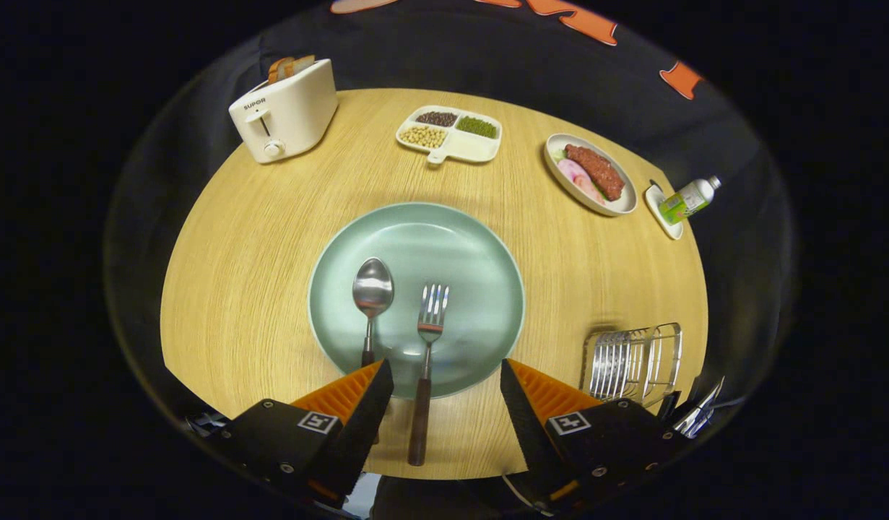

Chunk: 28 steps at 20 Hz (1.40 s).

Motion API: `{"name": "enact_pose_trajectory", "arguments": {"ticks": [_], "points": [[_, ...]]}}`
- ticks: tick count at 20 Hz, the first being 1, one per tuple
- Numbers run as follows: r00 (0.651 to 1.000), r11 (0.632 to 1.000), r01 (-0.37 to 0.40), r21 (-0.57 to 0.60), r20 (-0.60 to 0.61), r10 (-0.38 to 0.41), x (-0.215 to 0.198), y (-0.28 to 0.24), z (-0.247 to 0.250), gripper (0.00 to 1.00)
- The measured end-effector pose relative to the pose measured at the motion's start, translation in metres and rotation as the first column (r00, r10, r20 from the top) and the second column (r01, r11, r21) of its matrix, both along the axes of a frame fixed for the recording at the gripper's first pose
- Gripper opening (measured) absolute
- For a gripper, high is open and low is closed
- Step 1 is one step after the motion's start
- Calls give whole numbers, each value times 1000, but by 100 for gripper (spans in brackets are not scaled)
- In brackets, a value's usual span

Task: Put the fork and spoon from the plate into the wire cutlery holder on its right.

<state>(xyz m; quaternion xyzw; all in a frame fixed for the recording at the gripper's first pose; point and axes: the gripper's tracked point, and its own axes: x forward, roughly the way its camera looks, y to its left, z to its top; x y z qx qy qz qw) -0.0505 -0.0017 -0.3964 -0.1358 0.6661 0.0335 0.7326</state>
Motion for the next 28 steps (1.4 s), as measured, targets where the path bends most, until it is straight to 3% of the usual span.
{"name": "enact_pose_trajectory", "arguments": {"ticks": [7,12,14,17,21,28], "points": [[980,999,-9,40,-199,16,-15,9,-31,74],[969,997,63,52,-243,-49,-22,8,-42,58],[965,995,78,66,-256,-59,-23,10,-46,45],[965,993,82,82,-255,-59,-22,14,-49,15],[971,992,102,76,-223,-82,-17,16,-54,6],[991,991,110,74,-84,-104,4,10,-22,4]]}}
